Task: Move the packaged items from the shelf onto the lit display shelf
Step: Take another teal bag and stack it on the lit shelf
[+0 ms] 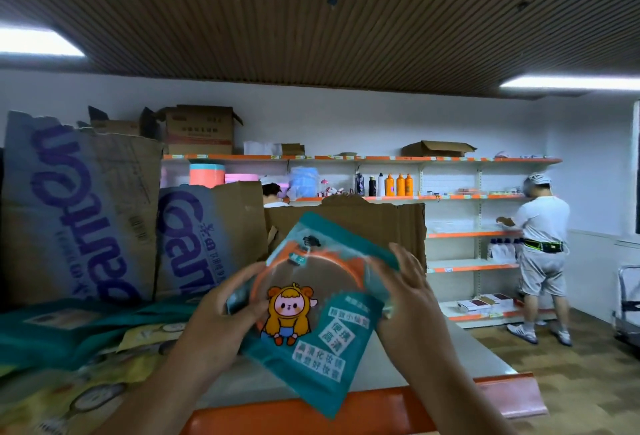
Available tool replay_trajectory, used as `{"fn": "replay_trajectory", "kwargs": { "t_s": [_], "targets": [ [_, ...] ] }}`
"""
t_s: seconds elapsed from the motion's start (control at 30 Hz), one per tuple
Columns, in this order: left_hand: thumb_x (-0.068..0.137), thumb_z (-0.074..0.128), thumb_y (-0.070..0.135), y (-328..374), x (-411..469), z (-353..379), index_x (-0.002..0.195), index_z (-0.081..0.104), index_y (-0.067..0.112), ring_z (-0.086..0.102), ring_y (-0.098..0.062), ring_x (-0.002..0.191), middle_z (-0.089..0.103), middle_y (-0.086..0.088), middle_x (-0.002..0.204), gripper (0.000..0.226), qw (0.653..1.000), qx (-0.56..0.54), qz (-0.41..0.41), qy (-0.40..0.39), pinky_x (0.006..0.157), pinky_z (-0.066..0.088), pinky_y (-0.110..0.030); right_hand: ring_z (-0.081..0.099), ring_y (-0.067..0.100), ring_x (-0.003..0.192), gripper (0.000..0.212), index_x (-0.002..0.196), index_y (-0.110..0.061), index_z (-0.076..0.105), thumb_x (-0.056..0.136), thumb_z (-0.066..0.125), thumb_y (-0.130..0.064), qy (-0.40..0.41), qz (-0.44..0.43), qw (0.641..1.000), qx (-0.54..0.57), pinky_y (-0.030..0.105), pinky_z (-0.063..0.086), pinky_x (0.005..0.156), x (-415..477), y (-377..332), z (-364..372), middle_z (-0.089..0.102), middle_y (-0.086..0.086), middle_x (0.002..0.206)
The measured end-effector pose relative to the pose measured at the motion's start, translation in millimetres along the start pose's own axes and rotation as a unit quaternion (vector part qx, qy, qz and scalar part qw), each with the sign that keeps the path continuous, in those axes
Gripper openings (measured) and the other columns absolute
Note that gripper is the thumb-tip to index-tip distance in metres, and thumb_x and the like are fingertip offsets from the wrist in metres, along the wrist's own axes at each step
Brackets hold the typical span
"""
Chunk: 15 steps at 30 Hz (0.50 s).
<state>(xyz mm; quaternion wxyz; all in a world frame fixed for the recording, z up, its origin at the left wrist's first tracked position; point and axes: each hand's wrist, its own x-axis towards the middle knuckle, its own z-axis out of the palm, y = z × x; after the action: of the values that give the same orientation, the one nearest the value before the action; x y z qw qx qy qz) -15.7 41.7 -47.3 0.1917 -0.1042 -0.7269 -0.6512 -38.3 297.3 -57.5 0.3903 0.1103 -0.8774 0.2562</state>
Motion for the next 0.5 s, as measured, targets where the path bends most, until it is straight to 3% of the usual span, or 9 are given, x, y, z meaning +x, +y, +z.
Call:
{"fn": "replay_trajectory", "kwargs": {
  "t_s": [0.03, 0.07, 0.13, 0.17, 0.3, 0.37, 0.43, 0.5],
  "targets": [
    [0.096, 0.066, 0.014, -1.3, 0.4, 0.0, 0.123, 0.064, 0.050, 0.071, -0.004, 0.093, 0.065, 0.017, 0.117, 0.045, 0.999, 0.025, 0.027, 0.012, 0.065, 0.058, -0.020, 0.034, 0.020, 0.145, 0.071, 0.147, -0.049, 0.035, 0.091, 0.071, -0.026, -0.017, 0.078, 0.991, 0.106, 0.040, 0.041, 0.110, 1.3, -5.2, -5.3, 0.027, -0.005, 0.161],
    [0.097, 0.064, 0.015, -2.6, -0.1, 1.4, 0.128, 0.061, 0.048, 0.068, -0.001, 0.099, 0.062, 0.021, 0.121, 0.045, 0.997, 0.053, 0.051, 0.017, 0.065, 0.056, -0.015, 0.051, 0.020, 0.133, 0.065, 0.146, -0.050, 0.035, 0.095, 0.066, -0.025, -0.043, 0.147, 0.955, 0.255, 0.039, 0.051, 0.101, 2.9, -11.7, -10.6, 0.041, -0.003, 0.151],
    [0.100, 0.061, 0.018, -4.3, -0.7, 5.2, 0.136, 0.052, 0.048, 0.057, 0.010, 0.104, 0.054, 0.029, 0.126, 0.048, 0.987, 0.130, 0.087, 0.031, 0.068, 0.049, -0.004, 0.071, 0.023, 0.101, 0.048, 0.138, -0.047, 0.043, 0.100, 0.057, -0.022, -0.101, 0.232, 0.821, 0.511, 0.040, 0.060, 0.078, 5.7, -25.7, -12.3, 0.063, 0.002, 0.122],
    [0.101, 0.060, 0.020, -4.8, -0.2, 7.4, 0.139, 0.047, 0.050, 0.052, 0.015, 0.102, 0.051, 0.029, 0.129, 0.050, 0.980, 0.171, 0.095, 0.041, 0.068, 0.045, -0.001, 0.073, 0.024, 0.094, 0.041, 0.133, -0.043, 0.049, 0.100, 0.056, -0.021, -0.120, 0.233, 0.780, 0.568, 0.041, 0.061, 0.075, 6.0, -30.7, -10.1, 0.068, 0.005, 0.115],
    [0.100, 0.056, 0.036, -3.8, -4.4, 12.1, 0.137, 0.035, 0.065, 0.049, 0.023, 0.104, 0.052, 0.027, 0.128, 0.052, 0.940, 0.284, 0.181, 0.059, 0.076, 0.038, 0.003, 0.074, 0.021, 0.089, 0.043, 0.106, -0.044, 0.068, 0.093, 0.062, -0.004, -0.112, 0.219, 0.795, 0.554, 0.046, 0.062, 0.081, 6.5, -37.6, 6.5, 0.071, 0.000, 0.102],
    [0.099, 0.054, 0.043, -7.9, -6.5, 12.7, 0.141, 0.029, 0.067, 0.050, 0.013, 0.114, 0.049, 0.024, 0.134, 0.055, 0.905, 0.362, 0.220, 0.050, 0.089, 0.037, -0.001, 0.073, 0.017, 0.084, 0.050, 0.091, -0.046, 0.069, 0.092, 0.059, 0.003, -0.115, 0.204, 0.801, 0.552, 0.041, 0.062, 0.076, 8.2, -36.7, 10.2, 0.071, -0.006, 0.092],
    [0.097, 0.054, 0.051, -11.7, -9.6, 16.0, 0.143, 0.025, 0.065, 0.045, 0.002, 0.128, 0.026, 0.019, 0.157, 0.057, 0.871, 0.435, 0.224, 0.043, 0.100, 0.036, -0.010, 0.072, 0.013, 0.081, 0.051, 0.096, -0.045, 0.067, 0.092, 0.058, 0.006, -0.102, 0.179, 0.822, 0.531, 0.037, 0.061, 0.071, 8.3, -35.1, 14.1, 0.070, -0.005, 0.096],
    [0.090, 0.053, 0.067, -12.3, -14.2, 18.5, 0.147, 0.027, 0.059, 0.033, -0.005, 0.137, 0.001, 0.020, 0.166, 0.063, 0.837, 0.489, 0.244, 0.035, 0.108, 0.037, -0.024, 0.071, 0.009, 0.079, 0.048, 0.103, -0.040, 0.066, 0.093, 0.057, 0.005, -0.075, 0.166, 0.833, 0.522, 0.031, 0.060, 0.065, 6.6, -33.5, 11.5, 0.067, -0.006, 0.100]
  ]
}}
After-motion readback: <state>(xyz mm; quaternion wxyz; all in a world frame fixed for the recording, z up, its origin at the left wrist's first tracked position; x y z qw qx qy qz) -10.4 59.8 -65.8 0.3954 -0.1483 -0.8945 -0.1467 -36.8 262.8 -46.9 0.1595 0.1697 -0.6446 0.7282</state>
